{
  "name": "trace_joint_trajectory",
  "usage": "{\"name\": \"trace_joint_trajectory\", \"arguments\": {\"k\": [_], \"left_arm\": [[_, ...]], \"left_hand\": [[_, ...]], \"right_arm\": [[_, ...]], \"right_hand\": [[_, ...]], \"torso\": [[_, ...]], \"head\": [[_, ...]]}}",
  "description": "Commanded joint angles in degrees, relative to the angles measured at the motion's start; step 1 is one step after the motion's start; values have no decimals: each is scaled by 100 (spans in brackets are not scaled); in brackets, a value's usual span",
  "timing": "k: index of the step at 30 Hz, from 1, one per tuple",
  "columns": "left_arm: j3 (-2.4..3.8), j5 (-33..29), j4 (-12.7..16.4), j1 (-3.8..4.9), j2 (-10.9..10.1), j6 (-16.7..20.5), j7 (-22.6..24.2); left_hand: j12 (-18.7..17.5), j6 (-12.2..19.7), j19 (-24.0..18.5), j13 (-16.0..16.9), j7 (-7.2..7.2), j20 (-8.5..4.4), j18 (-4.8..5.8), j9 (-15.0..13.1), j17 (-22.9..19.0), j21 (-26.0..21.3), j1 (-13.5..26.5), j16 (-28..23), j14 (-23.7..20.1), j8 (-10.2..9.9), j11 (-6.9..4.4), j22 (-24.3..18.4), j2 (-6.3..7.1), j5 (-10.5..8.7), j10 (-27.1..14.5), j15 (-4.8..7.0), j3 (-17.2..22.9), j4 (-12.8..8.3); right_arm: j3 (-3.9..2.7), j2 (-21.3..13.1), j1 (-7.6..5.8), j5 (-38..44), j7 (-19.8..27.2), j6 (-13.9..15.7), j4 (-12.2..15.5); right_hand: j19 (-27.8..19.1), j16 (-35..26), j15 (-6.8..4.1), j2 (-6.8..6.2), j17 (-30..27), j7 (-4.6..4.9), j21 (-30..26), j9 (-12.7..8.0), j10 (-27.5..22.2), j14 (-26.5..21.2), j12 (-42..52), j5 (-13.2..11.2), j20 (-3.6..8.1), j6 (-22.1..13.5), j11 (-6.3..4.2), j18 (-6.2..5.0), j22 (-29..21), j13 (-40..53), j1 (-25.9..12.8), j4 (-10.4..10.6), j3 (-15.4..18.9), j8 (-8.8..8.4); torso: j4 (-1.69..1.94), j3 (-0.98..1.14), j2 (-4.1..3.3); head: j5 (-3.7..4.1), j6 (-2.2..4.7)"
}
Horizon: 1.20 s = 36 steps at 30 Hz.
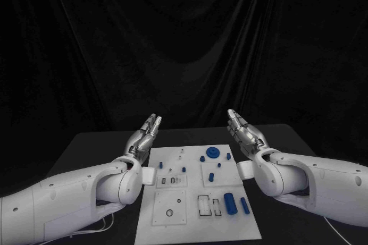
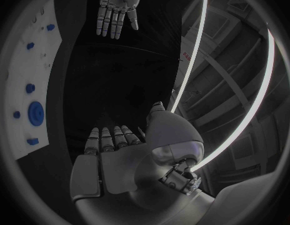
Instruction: Assemble the parts on the task board
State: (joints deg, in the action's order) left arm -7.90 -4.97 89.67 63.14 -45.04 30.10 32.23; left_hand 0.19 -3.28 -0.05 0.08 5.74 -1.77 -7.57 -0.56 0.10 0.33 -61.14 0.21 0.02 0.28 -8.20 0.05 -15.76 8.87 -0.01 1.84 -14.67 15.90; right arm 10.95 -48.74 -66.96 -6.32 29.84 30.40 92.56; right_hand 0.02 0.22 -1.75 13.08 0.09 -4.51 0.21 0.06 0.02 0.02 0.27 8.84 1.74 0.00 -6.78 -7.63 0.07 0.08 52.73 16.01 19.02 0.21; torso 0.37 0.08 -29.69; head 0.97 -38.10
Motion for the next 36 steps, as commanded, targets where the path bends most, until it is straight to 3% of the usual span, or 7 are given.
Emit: {"name": "trace_joint_trajectory", "arguments": {"k": [1,12,13,14,30,34,36], "left_arm": [[-117,-547,4,89,-2,-1321,584],[-432,-911,0,224,-12,-2268,901],[-436,-915,0,225,-12,-2279,905],[-437,-727,-248,223,33,-2675,1046],[-438,-203,-383,221,-24,-2689,1206],[-438,140,-400,221,-106,-2594,1291],[-438,353,-400,221,-166,-2532,1342]], "left_hand": [[-19,-53,5,-8,68,-316,-100,-17,-10,-33,-284,-21,-2,44,-83,-5,-38,64,1,769,-60,71],[-19,-48,5,-8,167,-357,-161,-14,-10,-33,-429,-21,-2,39,-178,-5,10,85,1,882,-87,71],[-19,-26,5,-8,248,-357,-182,-10,-10,-33,-471,-21,-2,35,-232,-5,25,115,1,901,-99,75],[-19,-25,5,-8,272,-355,-189,-10,-10,-33,-483,-21,-2,35,-250,-5,29,118,1,907,-105,75],[-19,-91,5,-8,303,-400,-216,-20,-10,-33,-620,-21,-2,47,-298,-5,55,175,1,965,-123,72],[-19,-149,5,-8,247,-604,-66,-30,-10,-33,-1004,-21,-2,57,-264,-5,45,1032,1,998,-21,5],[-19,-187,5,-8,233,-634,-15,-34,-10,-33,-1104,-21,-2,61,-252,-5,68,1110,1,987,-14,66]], "right_arm": [[123,-65,-120,-517,-112,-1106,71],[326,-144,-256,-706,-135,-1514,127],[326,-144,-256,-706,-135,-1514,127],[326,-301,-249,-706,-106,-1821,8],[326,-295,-249,-249,-112,-2043,-129],[326,-280,-282,261,-155,-2006,-217],[326,-268,-324,605,-193,-1987,-271]], "right_hand": [[-2,-22,-714,-23,-9,-38,-21,-6,-2,-2,-27,-87,203,0,-42,-148,-7,-8,290,46,118,-21],[-2,-22,-680,-70,-9,2,-21,-6,-2,-2,-27,-73,174,0,-4,-144,-7,-8,391,40,97,-21],[-2,-22,-671,-74,-9,13,-21,-6,-2,-2,-27,-66,164,0,6,-144,-7,-8,412,40,89,-21],[-2,-22,-669,-76,-9,16,-21,-6,-2,-2,-27,-62,161,0,8,-144,-7,-8,419,39,87,-21],[-2,-22,-497,-271,-9,122,-21,-6,-2,-2,-27,24,-53,0,135,-196,-7,-8,883,40,-45,-21],[-2,-22,-393,-349,-9,206,-21,-6,-2,-2,-27,70,-124,0,226,-157,-7,-8,1060,21,-110,-21],[-2,-22,-256,-445,-9,318,-21,5,-2,-2,-27,263,-248,34,356,-132,-7,-8,1311,1,-200,-10]], "torso": [[2,1,5],[2,1,5],[2,1,5],[-7,1,-5],[18,-5,-44],[18,-4,-51],[15,-3,-49]], "head": [[0,-1],[0,-1],[0,-1],[-4,-212],[-15,-386],[-29,-446],[-39,-492]]}}
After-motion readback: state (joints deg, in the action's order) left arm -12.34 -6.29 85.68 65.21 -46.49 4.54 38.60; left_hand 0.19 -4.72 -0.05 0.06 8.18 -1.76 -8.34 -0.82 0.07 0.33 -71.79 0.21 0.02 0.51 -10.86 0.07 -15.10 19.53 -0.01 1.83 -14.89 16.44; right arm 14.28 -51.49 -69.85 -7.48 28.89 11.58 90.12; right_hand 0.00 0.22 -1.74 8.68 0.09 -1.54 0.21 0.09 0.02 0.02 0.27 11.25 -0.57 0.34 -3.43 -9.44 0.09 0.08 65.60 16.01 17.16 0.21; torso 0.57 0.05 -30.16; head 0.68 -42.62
